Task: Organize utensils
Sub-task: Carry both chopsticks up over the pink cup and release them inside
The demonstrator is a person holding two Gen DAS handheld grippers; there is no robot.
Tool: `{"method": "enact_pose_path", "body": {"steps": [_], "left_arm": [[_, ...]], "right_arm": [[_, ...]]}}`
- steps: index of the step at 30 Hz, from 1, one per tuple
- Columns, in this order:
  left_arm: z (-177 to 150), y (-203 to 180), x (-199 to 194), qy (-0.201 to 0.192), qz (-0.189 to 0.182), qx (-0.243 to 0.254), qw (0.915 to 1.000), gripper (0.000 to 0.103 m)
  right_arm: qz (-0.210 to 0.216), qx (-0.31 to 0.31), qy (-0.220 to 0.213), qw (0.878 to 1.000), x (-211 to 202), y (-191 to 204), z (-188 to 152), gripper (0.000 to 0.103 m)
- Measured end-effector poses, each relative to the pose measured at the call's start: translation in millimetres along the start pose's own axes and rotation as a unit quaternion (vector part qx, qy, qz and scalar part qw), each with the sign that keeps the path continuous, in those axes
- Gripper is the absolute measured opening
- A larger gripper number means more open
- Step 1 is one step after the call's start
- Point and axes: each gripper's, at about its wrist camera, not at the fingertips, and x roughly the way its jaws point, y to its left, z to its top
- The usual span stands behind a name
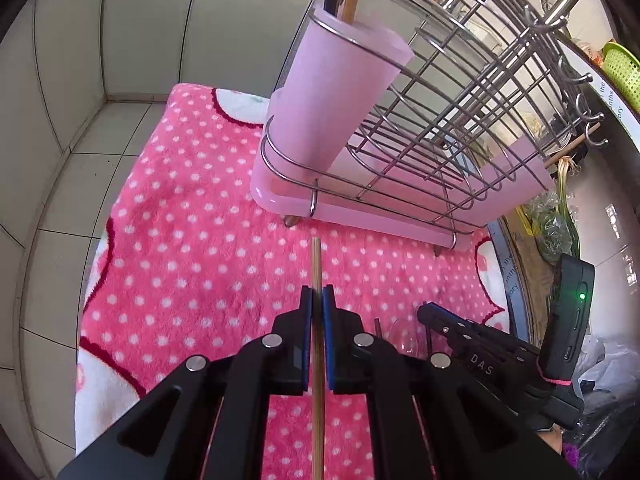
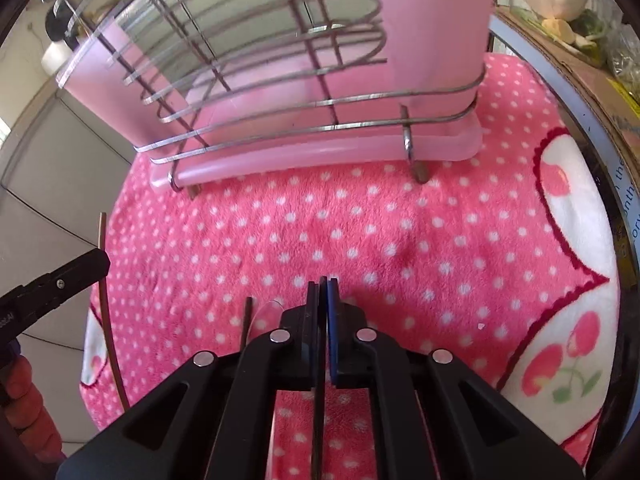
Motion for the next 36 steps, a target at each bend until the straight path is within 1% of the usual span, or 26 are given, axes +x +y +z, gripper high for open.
{"method": "enact_pose_path", "body": {"steps": [7,13,16,23,31,36], "left_arm": [[-1.5,0.0,-28.4,-0.045,-0.020,-0.008,0.9988,0.005],[0.1,-6.6,-57.6,-0.098,-0.023,0.005,0.9949,0.005],[0.1,-11.7,-69.9,-0.120,-0.023,0.013,0.9924,0.005],[-2.7,-24.1,-90.4,-0.162,-0.023,0.032,0.9859,0.005],[-8.0,-34.8,-102.7,-0.187,-0.026,0.045,0.9809,0.005],[-14.1,-45.1,-101.4,-0.188,-0.031,0.060,0.9798,0.005]], "right_arm": [[0.030,-0.008,-0.077,0.997,-53.8,-1.7,-8.7,0.004],[0.026,-0.017,-0.131,0.991,-97.1,-5.1,-9.4,0.004],[0.026,-0.019,-0.152,0.988,-107.3,-3.6,-12.1,0.004],[0.024,-0.024,-0.175,0.984,-119.3,-1.9,-18.3,0.004],[0.012,-0.037,-0.211,0.977,-136.8,-3.0,-20.6,0.004],[0.011,-0.042,-0.211,0.977,-134.8,-3.6,-22.9,0.004]]}}
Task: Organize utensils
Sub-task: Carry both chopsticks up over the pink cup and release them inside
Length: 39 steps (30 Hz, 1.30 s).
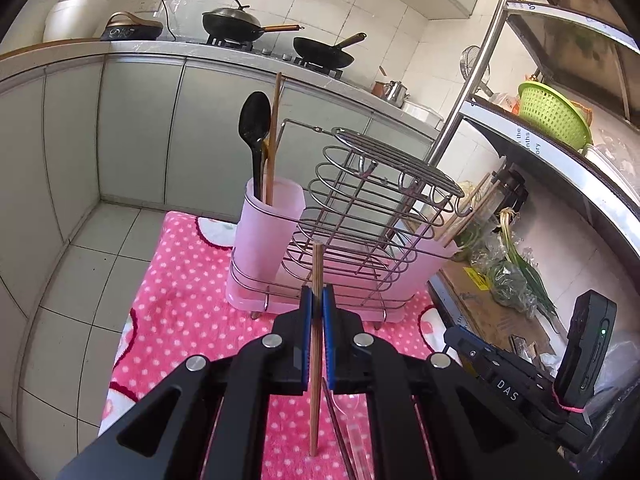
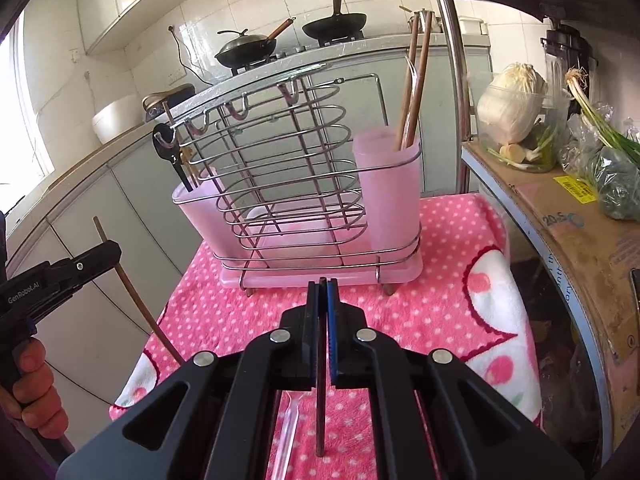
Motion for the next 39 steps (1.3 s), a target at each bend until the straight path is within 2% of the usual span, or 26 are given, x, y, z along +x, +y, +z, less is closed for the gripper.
{"method": "enact_pose_path", "body": {"steps": [12,22,30,39], "left_arm": [[0.7,-8.2,-8.2,-0.013,-0.009,0.008,0.9998,0.005],[27.3,-12.9,-33.6,-0.057,-0.002,0.020,0.9982,0.005],[68.9,-9.7,-57.7,-0.096,0.018,0.022,0.9950,0.005],[133.8,-11.7,-76.8,-0.166,0.044,0.028,0.9847,0.005]], "right_arm": [[0.010,-0.002,-0.014,1.000,-9.5,0.5,3.0,0.004],[0.011,-0.002,-0.040,0.999,-26.2,-2.5,21.4,0.004],[0.010,-0.020,-0.086,0.996,-61.2,0.6,68.7,0.004],[0.012,-0.030,-0.152,0.988,-90.7,0.3,136.5,0.004]]}}
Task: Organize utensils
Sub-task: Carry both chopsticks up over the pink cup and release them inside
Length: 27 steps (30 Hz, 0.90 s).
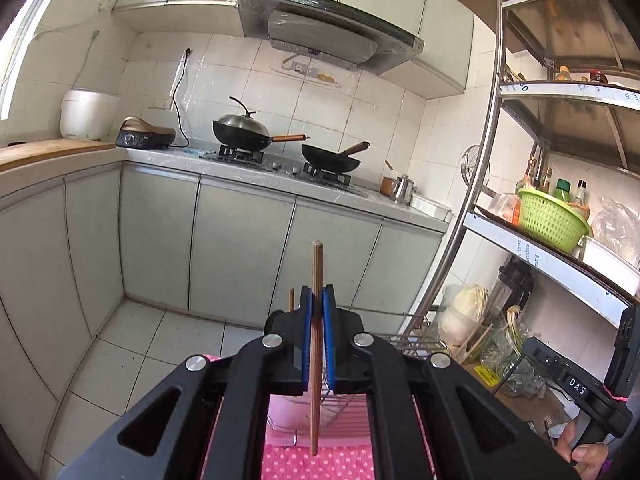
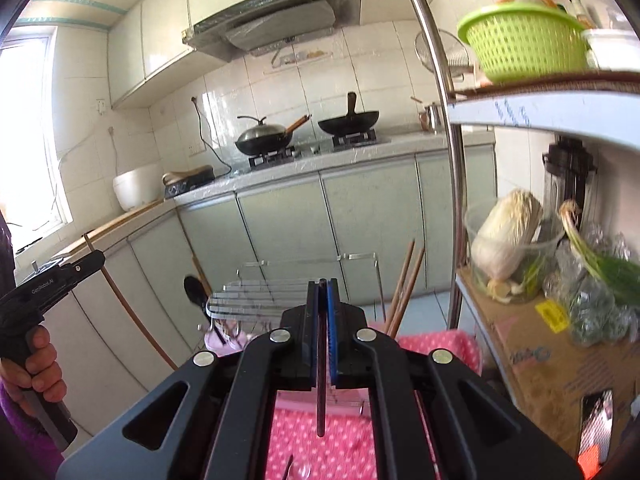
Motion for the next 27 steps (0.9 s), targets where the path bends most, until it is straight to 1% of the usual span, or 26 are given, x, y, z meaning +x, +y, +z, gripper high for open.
{"method": "enact_pose_path", "body": {"steps": [3,7,10,14,19,22,27], "left_arm": [[17.9,-0.2,7.0,-0.018,0.011,0.004,0.9998,0.005],[33.5,0.2,19.7,-0.032,0.020,0.004,0.9993,0.005],[38.8,1.0,31.5,-0.041,0.031,0.008,0.9986,0.005],[37.5,0.2,49.2,-0.045,0.035,0.016,0.9982,0.005],[20.3,0.1,72.4,-0.020,0.040,0.033,0.9984,0.005],[6.4,4.8,84.2,0.005,0.041,0.030,0.9987,0.005],[-14.3,12.2,100.2,0.035,0.048,0.027,0.9978,0.005]], "right_arm": [[-0.004,-0.009,-0.016,1.000,3.8,-0.9,19.0,0.004],[-0.012,-0.017,-0.029,0.999,13.0,-1.8,34.4,0.004],[-0.019,-0.023,-0.038,0.999,18.6,-0.3,41.3,0.004],[-0.030,-0.028,-0.044,0.998,27.3,-3.0,46.3,0.004],[-0.040,-0.023,-0.044,0.998,37.7,-10.2,45.8,0.004],[-0.046,-0.022,-0.044,0.998,44.1,-14.9,44.3,0.004],[-0.065,-0.033,-0.036,0.997,57.4,-19.7,37.0,0.004]]}}
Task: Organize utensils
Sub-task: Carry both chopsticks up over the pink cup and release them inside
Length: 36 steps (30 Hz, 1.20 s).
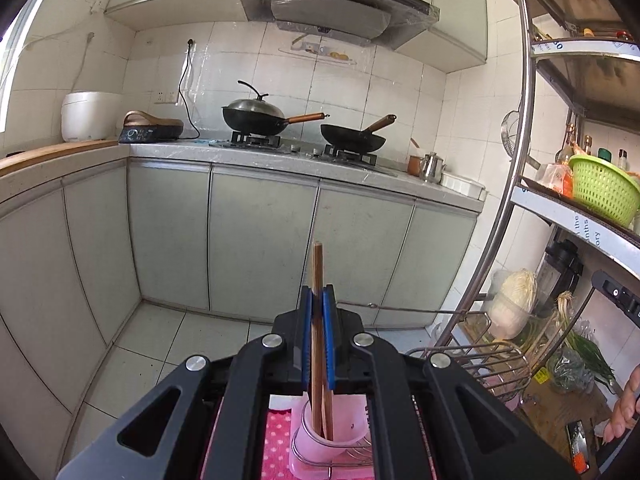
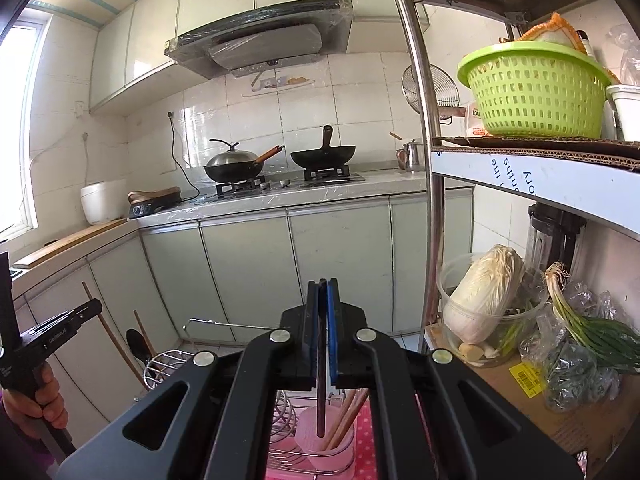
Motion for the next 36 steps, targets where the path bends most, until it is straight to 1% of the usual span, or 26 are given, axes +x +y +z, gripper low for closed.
{"method": "enact_pose_path", "body": {"steps": [4,15,25,28,30,32,33,34,35,36], "left_arm": [[-11.3,4.0,9.0,0.017,-0.002,-0.007,0.9998,0.005],[-21.8,8.2,21.5,0.034,0.001,-0.012,0.9993,0.005],[-32.6,9.7,35.7,0.063,0.005,-0.014,0.9979,0.005],[-35.2,12.2,37.5,0.064,0.005,-0.021,0.9977,0.008],[-36.5,14.1,38.8,0.069,0.008,-0.025,0.9973,0.012],[-37.1,15.4,40.3,0.073,0.009,-0.028,0.9969,0.021],[-37.8,16.7,40.8,0.076,0.009,-0.031,0.9966,0.024],[-38.3,17.9,41.1,0.078,0.010,-0.034,0.9963,0.031],[-38.9,19.1,41.2,0.080,0.010,-0.037,0.9961,0.035],[-39.1,20.3,41.2,0.081,0.008,-0.039,0.9959,0.037]], "right_arm": [[0.002,0.010,0.025,1.000,11.6,-5.5,-11.4,0.004],[-0.010,0.032,0.084,0.996,35.6,-22.5,-51.4,0.004],[-0.015,0.045,0.115,0.992,58.5,-32.4,-72.1,0.004],[-0.012,0.047,0.125,0.991,62.2,-32.9,-76.0,0.005],[-0.011,0.049,0.126,0.991,63.3,-33.3,-77.3,0.005],[-0.009,0.048,0.133,0.990,64.7,-33.2,-79.0,0.005],[-0.009,0.048,0.135,0.990,65.0,-33.1,-79.3,0.005],[-0.010,0.047,0.138,0.989,65.9,-33.0,-80.1,0.005],[-0.009,0.047,0.142,0.989,66.9,-33.1,-80.5,0.005],[-0.008,0.049,0.147,0.988,68.2,-33.4,-81.2,0.005]]}}
